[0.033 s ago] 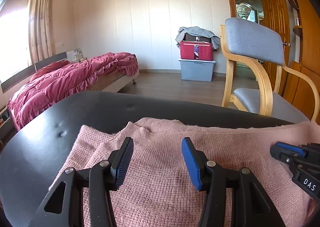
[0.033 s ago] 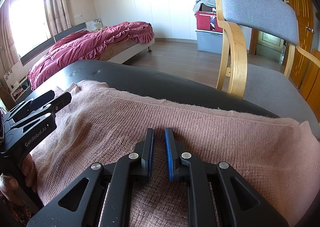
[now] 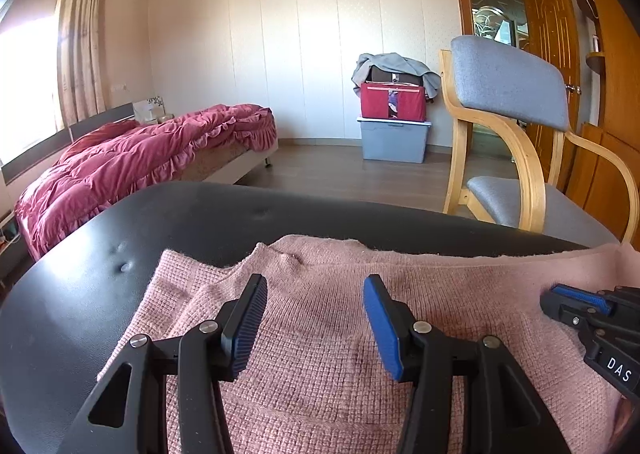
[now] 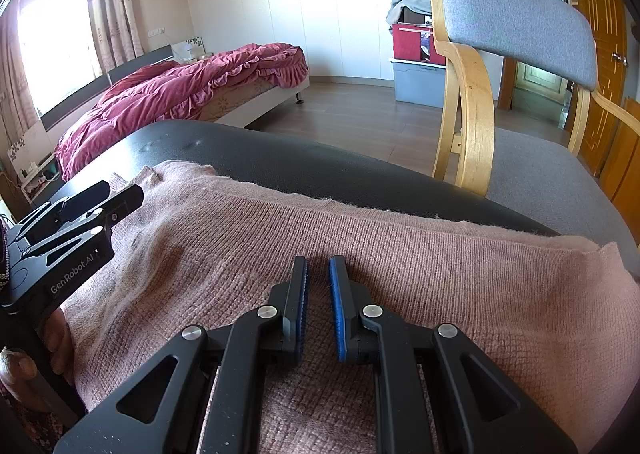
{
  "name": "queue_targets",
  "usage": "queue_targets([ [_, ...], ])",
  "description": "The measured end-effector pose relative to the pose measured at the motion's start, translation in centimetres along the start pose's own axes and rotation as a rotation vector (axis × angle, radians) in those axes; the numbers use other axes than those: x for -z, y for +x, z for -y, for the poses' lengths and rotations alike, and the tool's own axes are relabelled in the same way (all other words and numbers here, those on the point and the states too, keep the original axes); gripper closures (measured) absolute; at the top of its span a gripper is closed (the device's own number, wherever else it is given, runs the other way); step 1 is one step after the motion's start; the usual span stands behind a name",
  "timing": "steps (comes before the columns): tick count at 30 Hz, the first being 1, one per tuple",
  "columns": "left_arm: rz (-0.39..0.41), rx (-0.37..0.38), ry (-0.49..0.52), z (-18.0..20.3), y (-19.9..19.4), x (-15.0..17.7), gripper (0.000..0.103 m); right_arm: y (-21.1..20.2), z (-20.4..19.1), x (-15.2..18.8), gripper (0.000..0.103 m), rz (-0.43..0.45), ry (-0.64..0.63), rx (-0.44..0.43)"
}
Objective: Fold clothes
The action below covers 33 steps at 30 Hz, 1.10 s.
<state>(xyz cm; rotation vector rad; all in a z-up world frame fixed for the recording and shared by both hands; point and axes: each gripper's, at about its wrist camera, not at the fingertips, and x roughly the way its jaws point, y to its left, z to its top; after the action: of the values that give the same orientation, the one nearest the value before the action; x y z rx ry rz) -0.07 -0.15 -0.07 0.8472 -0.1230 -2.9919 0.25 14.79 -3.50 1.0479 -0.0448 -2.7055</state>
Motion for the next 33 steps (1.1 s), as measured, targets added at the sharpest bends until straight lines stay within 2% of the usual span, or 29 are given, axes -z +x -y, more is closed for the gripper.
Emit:
queue_targets([
  [9, -0.024, 0.022, -0.044, -0.24, -0.02, 0.7, 0.052, 0.16, -0.08, 0.0, 0.091, 0.0, 0.0, 0.0],
  [33, -0.034, 0.026, -0.048, -0.47, 0.55, 0.14, 0.052, 0.27, -0.1, 0.02, 0.091, 0.0, 0.004, -0.005],
])
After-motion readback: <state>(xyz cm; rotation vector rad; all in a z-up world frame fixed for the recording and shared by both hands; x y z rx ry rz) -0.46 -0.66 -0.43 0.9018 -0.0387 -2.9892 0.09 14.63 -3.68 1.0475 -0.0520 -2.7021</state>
